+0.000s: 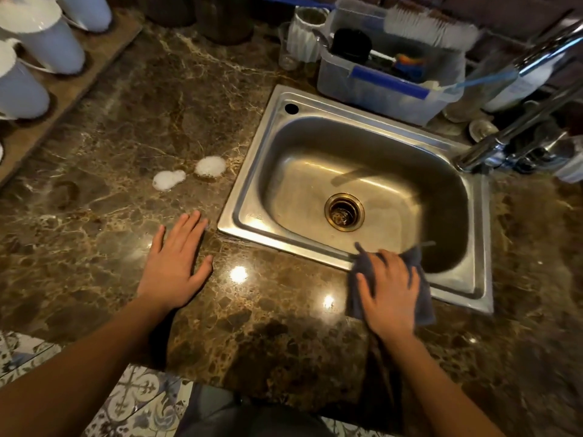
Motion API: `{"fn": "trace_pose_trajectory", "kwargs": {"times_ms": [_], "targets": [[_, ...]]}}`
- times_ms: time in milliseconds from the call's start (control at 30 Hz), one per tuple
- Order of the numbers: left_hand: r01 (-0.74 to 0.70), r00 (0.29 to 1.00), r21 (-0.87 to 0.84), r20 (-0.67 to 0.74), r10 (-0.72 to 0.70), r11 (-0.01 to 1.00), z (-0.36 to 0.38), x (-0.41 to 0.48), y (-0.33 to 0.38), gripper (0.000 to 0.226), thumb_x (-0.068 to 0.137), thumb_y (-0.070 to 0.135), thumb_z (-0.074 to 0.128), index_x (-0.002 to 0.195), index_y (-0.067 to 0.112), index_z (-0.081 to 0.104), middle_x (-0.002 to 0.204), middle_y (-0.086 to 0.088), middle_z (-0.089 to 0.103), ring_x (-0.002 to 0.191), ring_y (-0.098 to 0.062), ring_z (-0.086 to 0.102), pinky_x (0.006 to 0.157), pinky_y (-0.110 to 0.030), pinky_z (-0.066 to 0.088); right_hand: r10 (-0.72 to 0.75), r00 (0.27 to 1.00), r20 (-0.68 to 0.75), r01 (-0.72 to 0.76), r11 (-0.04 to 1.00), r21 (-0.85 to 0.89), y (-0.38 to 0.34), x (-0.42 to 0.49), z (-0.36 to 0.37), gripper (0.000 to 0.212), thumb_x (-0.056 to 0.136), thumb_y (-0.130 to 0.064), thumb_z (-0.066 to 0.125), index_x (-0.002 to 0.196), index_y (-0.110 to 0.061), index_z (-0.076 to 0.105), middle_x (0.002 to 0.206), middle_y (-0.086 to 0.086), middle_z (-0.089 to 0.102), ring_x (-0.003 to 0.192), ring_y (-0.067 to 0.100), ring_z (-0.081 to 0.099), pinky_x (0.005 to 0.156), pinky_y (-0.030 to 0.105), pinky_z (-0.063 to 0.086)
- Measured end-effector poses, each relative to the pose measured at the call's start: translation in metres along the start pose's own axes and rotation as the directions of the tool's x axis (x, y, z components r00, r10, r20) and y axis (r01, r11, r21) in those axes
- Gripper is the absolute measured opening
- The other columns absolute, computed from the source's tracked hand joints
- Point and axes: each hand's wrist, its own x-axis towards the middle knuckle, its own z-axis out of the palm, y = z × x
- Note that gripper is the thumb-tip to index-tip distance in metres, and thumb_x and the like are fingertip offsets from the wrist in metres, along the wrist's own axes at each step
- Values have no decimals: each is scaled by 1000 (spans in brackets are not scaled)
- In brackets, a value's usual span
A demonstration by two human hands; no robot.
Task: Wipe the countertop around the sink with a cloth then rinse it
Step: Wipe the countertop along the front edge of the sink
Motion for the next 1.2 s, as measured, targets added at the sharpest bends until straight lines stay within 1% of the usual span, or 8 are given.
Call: {"fn": "trace_pose_trajectory", "kwargs": {"times_ms": [133, 267, 433, 633, 767, 967, 1067, 1200], "targets": [[-5, 1000, -6, -6, 5, 1000, 0, 0, 1, 71, 90, 49, 26, 152, 18, 18, 160, 2, 11, 147, -12, 1, 118, -41, -3, 174, 979, -103, -174, 985, 10, 42, -8, -3, 50, 91, -46, 29, 122, -16, 54, 132, 11, 50, 128, 29, 39, 112, 54, 17], [-8, 1000, -1, -2, 8, 1000, 0, 1, 0, 71, 89, 49, 27, 152, 17, 20, 160, 0, 14, 148, -14, 3, 118, -41, -3, 241, 959, -152, -237, 971, 45, 31, -6, -1, 47, 89, -41, 32, 111, -9, 58, 122, 14, 55, 119, 33, 45, 109, 54, 25], [-18, 1000, 5, 6, 17, 1000, -1, 1, -1, 71, 90, 49, 28, 152, 16, 21, 160, -2, 16, 147, -15, 5, 118, -39, -5, 19, 998, -63, -15, 998, 67, -38, 13, 2, 32, 89, -37, 39, 107, -18, 56, 113, 3, 57, 105, 23, 50, 95, 44, 37], [-28, 999, 5, 22, 28, 1000, -4, 1, -1, 69, 91, 49, 28, 151, 14, 23, 159, -3, 18, 147, -17, 8, 118, -46, 4, -251, 968, 15, 248, 963, 103, -157, 38, 27, 37, 89, -36, 43, 122, -23, 53, 131, -1, 50, 122, 18, 40, 104, 43, 31], [-24, 999, 1, 25, 24, 1000, -2, 2, -2, 69, 92, 49, 30, 151, 15, 22, 160, -2, 17, 148, -14, 6, 118, -43, 0, -286, 958, -4, 285, 956, 66, -207, 52, 45, 40, 89, -38, 35, 116, -18, 56, 134, 2, 52, 130, 20, 38, 102, 47, 38], [-29, 1000, -7, 8, 29, 1000, -2, 0, -2, 69, 91, 49, 31, 151, 15, 24, 159, -1, 18, 148, -15, 9, 118, -44, 3, -330, 944, -21, 331, 942, 55, -206, 54, 49, 34, 89, -36, 55, 116, -15, 57, 134, 5, 52, 132, 23, 39, 103, 47, 38], [-24, 1000, -10, -11, 24, 1000, -1, 0, -1, 69, 90, 49, 31, 151, 18, 23, 159, -1, 18, 147, -15, 9, 118, -43, 3, -369, 929, -13, 369, 928, 55, -181, 44, 41, 36, 92, -38, 51, 123, -22, 52, 137, 1, 49, 131, 21, 39, 102, 45, 36], [-18, 1000, -34, -14, 18, 999, 0, 1, -1, 70, 88, 50, 29, 151, 20, 23, 159, 1, 17, 147, -13, 6, 117, -42, 2, -279, 960, -18, 279, 960, 26, -117, 25, 25, 40, 93, -42, 43, 130, -27, 48, 137, -3, 47, 130, 17, 38, 106, 45, 29]]}}
